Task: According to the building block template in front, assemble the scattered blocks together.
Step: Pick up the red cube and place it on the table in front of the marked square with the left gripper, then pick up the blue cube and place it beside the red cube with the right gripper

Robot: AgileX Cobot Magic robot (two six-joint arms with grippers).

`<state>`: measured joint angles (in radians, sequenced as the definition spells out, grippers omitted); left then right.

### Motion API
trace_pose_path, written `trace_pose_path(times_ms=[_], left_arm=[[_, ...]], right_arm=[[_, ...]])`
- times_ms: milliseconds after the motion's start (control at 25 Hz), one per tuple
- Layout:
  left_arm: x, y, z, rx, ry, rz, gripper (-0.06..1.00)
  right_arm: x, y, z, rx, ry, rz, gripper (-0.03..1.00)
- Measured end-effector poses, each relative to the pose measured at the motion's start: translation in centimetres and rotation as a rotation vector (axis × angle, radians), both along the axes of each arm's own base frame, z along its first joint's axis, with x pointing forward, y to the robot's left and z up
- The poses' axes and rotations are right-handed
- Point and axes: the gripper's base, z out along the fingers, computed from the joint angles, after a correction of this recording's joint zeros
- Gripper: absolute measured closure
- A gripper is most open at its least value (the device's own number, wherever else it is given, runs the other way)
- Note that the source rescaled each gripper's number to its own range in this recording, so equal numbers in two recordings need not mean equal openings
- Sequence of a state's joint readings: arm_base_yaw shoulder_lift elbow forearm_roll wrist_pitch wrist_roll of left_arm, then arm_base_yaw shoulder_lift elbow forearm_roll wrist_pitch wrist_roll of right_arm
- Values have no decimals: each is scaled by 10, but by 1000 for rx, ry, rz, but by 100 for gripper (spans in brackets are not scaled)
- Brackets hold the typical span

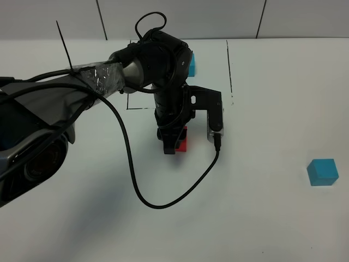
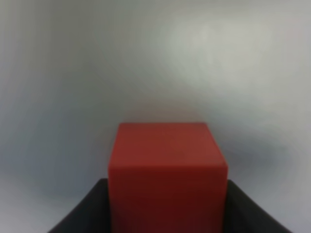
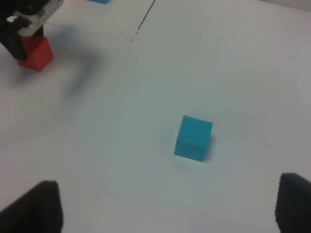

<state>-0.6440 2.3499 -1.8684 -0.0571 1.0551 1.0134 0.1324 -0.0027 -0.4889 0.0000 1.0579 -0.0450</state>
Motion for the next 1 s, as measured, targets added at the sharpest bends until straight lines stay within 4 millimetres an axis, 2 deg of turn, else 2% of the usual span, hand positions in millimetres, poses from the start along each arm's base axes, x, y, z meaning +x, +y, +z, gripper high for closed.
trace_pose_path(times_ms=[120,360,440,520,720,1000], left_arm=[[-1,0,-1,-1,14,4,83],[-3,1,5,38,68,34,25],[-2,0,12,42,71,66,9],[2,-1,20,33,44,138,-1],[12,16,54,78,-94,383,-6],[40,89,112,11,-205,761,-4]], right_arm=[[0,0,0,0,0,0,-3],[0,0,0,0,0,0,-3],[0,0,0,0,0,0,-3],[0,0,0,0,0,0,-3],[0,0,0,0,0,0,-3],[0,0,0,0,0,0,-3]])
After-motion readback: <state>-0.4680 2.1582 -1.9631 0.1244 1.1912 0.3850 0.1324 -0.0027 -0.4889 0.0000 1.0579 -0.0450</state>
